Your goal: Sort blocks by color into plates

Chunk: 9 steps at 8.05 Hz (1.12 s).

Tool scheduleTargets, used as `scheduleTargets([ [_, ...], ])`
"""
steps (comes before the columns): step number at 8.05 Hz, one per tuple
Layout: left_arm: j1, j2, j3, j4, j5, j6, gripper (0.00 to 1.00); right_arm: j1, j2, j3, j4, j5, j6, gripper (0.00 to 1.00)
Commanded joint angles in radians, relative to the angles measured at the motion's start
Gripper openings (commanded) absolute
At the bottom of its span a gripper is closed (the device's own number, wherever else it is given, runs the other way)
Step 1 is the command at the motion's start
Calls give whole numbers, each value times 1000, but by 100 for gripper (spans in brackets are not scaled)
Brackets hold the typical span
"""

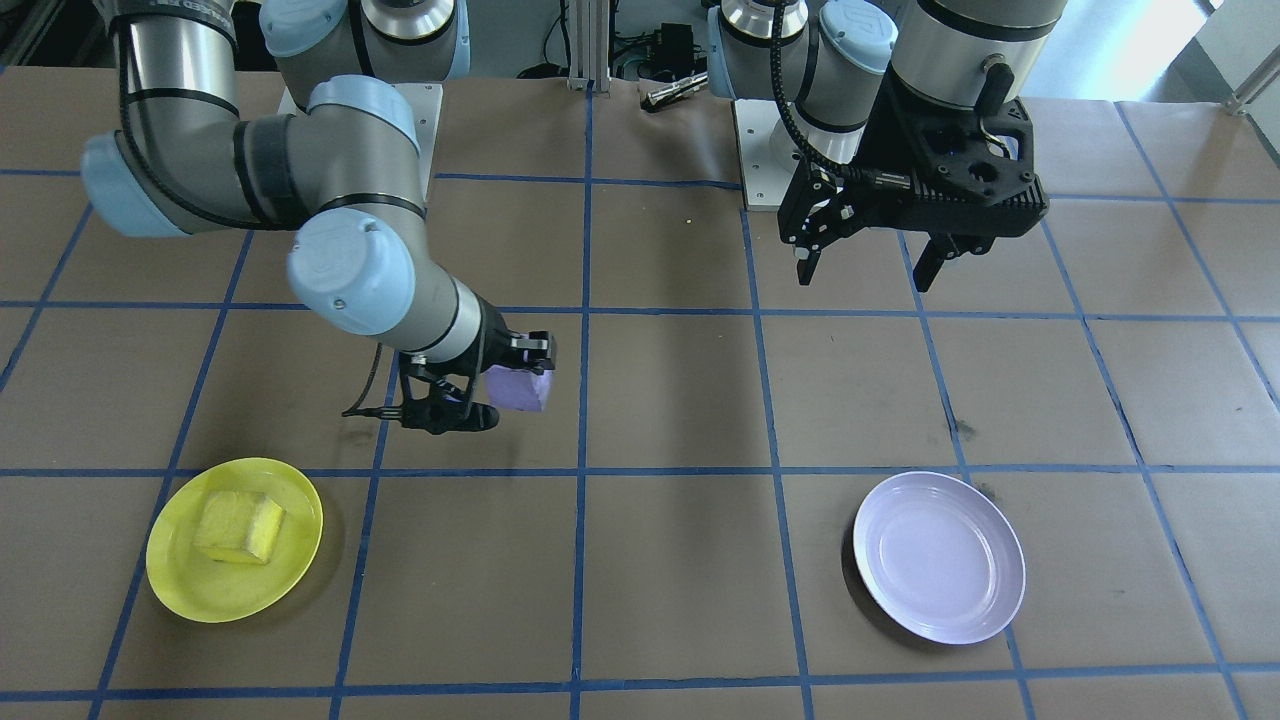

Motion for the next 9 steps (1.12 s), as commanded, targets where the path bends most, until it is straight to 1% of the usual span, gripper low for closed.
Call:
scheduleTargets([
  [1,-1,-1,0,0,-1,-2,100,161,81,-12,-169,57,217,3],
  [2,-1,-4,0,0,1,2,100,186,114,-29,-201,58,264,6],
  [3,-1,-7,0,0,-1,2,100,213,134,-44,-203,69,320,6],
  [4,-1,-7,0,0,1,2,100,230,147,-46,-205,67,331,29],
  [5,-1,-7,0,0,1,2,100,232,158,-46,-218,64,332,61],
  [6,-1,-14,0,0,1,5,100,232,167,-46,-231,63,332,98],
  [7,-1,-19,0,0,1,3,100,232,167,-48,-234,57,333,100],
  [8,-1,-16,-2,-2,2,5,100,227,155,-58,-232,66,333,100],
  [9,1,-19,-2,0,2,5,100,226,136,-73,-217,57,333,100],
])
